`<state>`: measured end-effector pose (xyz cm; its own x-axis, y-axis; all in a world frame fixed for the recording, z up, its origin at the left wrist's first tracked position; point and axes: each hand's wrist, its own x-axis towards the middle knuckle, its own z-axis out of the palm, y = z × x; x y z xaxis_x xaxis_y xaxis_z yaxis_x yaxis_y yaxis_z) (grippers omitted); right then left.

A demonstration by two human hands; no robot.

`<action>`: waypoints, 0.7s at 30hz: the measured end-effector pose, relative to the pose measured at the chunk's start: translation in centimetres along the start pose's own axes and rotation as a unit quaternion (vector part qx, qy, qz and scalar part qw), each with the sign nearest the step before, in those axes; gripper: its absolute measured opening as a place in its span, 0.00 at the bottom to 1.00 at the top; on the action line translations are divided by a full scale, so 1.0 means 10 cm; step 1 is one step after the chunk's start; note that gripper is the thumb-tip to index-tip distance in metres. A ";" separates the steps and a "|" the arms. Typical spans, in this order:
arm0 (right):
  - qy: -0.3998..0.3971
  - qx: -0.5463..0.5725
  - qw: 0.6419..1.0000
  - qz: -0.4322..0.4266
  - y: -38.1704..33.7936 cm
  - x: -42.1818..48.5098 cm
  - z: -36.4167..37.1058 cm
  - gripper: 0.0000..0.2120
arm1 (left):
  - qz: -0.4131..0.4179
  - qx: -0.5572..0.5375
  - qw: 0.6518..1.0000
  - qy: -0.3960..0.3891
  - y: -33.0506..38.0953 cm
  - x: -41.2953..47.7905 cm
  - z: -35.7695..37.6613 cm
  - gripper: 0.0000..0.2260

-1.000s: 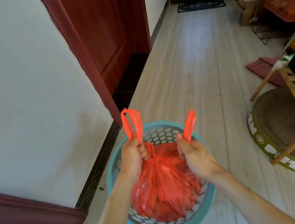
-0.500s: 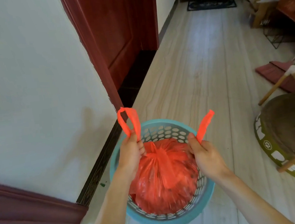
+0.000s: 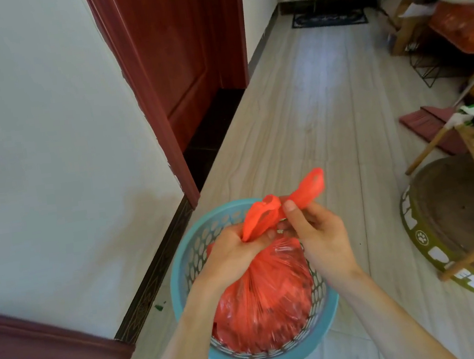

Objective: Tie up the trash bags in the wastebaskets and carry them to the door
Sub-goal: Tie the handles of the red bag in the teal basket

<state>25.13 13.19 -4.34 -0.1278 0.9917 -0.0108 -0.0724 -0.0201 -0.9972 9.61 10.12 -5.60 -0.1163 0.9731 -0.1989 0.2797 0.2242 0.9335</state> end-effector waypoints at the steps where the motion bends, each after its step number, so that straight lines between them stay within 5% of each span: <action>1: -0.013 0.007 1.000 0.014 0.03 -0.01 -0.01 0.07 | -0.015 -0.036 0.999 0.024 -0.01 0.00 0.00 0.09; 5: -0.105 -0.112 0.987 0.045 0.27 -0.05 0.02 0.10 | -0.086 -0.278 0.954 0.066 0.02 0.03 -0.03 0.09; 8: -0.192 -0.186 0.963 -0.019 0.34 -0.10 0.16 0.11 | -0.090 -0.302 0.946 0.069 0.10 0.04 -0.03 0.08; 21: -0.105 -0.271 0.955 -0.059 0.57 -0.14 0.42 0.07 | -0.099 -0.398 0.901 0.141 0.02 0.15 -0.07 0.06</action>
<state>20.78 11.18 -9.70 -0.3498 0.9348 0.0623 0.4170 0.2149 -0.8831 8.78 11.60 -5.54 -0.3586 0.8407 -0.4057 -0.5315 0.1733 0.8291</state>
